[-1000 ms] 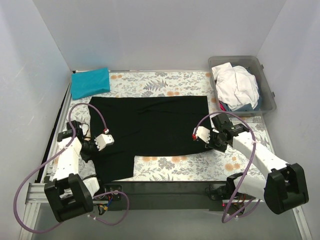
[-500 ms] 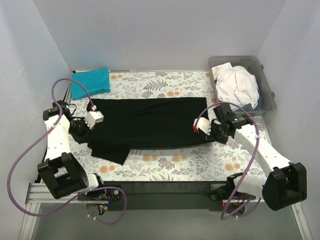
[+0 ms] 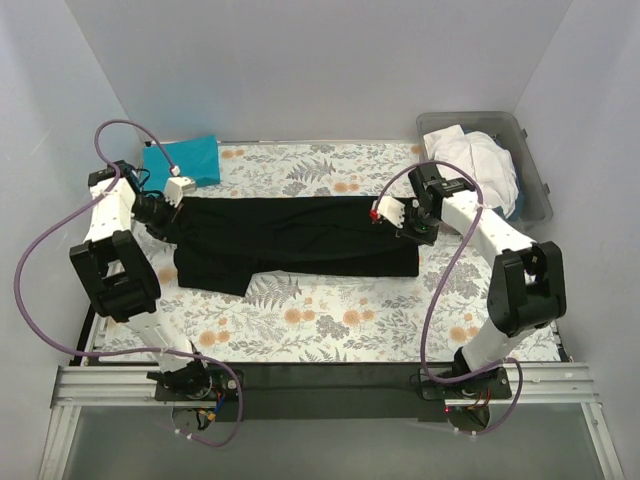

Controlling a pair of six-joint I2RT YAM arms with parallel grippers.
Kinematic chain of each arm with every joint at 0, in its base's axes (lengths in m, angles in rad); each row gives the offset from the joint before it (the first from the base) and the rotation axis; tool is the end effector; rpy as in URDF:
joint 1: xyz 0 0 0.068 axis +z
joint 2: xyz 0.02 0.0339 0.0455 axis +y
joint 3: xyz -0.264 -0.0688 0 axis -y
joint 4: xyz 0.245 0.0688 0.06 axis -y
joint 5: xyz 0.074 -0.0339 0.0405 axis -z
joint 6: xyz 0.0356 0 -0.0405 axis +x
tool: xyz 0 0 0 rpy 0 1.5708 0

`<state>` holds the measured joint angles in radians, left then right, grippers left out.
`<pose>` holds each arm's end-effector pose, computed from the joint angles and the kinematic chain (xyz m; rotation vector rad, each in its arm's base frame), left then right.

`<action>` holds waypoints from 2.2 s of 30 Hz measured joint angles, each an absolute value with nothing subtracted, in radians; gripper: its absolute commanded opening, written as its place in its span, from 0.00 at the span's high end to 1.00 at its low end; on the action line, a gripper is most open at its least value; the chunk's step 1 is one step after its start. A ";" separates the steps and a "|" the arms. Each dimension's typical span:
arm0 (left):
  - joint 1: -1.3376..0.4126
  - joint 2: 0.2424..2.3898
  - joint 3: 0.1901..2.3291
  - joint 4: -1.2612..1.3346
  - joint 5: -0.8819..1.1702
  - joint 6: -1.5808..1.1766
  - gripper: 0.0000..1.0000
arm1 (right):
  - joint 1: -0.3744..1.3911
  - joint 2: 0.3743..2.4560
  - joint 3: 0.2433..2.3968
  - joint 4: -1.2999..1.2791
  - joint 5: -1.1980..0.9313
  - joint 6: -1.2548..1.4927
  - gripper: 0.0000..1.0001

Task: Fold and stack the t-shirts
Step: Fold the tshirt

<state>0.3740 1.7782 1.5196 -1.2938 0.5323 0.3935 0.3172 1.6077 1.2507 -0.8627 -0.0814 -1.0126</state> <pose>0.3124 0.1032 0.2625 0.0348 2.8406 -0.7083 0.3012 0.1019 0.2451 -1.7332 2.1782 -0.0617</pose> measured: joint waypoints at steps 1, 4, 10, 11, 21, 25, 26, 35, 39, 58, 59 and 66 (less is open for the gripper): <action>0.360 1.805 1.533 -1.283 0.533 0.372 1.00 | 0.315 1.634 1.272 -0.863 -0.081 -1.019 0.99; 0.323 1.890 1.610 -1.272 0.539 0.303 1.00 | 0.293 1.741 1.382 -0.871 -0.076 -1.042 0.99; 0.317 2.010 1.716 -1.218 0.540 0.250 1.00 | 0.268 1.878 1.497 -0.856 -0.070 -1.064 0.99; 0.317 2.023 1.718 -1.212 0.540 0.244 1.00 | 0.266 1.893 1.504 -0.857 -0.070 -1.066 0.99; 0.303 2.111 1.751 -1.164 0.538 0.181 1.00 | 0.255 2.018 1.592 -0.854 -0.059 -1.077 0.99; 0.299 2.112 1.784 -1.167 0.539 0.172 1.00 | 0.249 2.019 1.620 -0.857 -0.059 -1.077 0.99; 0.298 2.112 1.794 -1.166 0.539 0.170 1.00 | 0.248 2.019 1.630 -0.856 -0.058 -1.078 0.99; 0.293 2.118 1.798 -1.130 0.531 0.149 0.96 | 0.246 2.059 1.673 -0.844 -0.054 -1.078 0.99; 0.292 2.119 1.781 -1.082 0.519 0.107 0.72 | 0.246 2.102 1.678 -0.837 -0.040 -1.069 0.69; 0.511 1.841 1.347 -1.040 0.618 -0.001 0.47 | 0.211 1.804 1.468 -0.910 -0.214 -0.767 0.43; 0.509 1.830 1.324 -1.038 0.624 0.004 0.47 | 0.207 1.817 1.458 -0.915 -0.226 -0.746 0.43; 0.502 1.816 1.221 -1.014 0.639 0.047 0.46 | 0.155 1.888 1.440 -0.916 -0.263 -0.628 0.41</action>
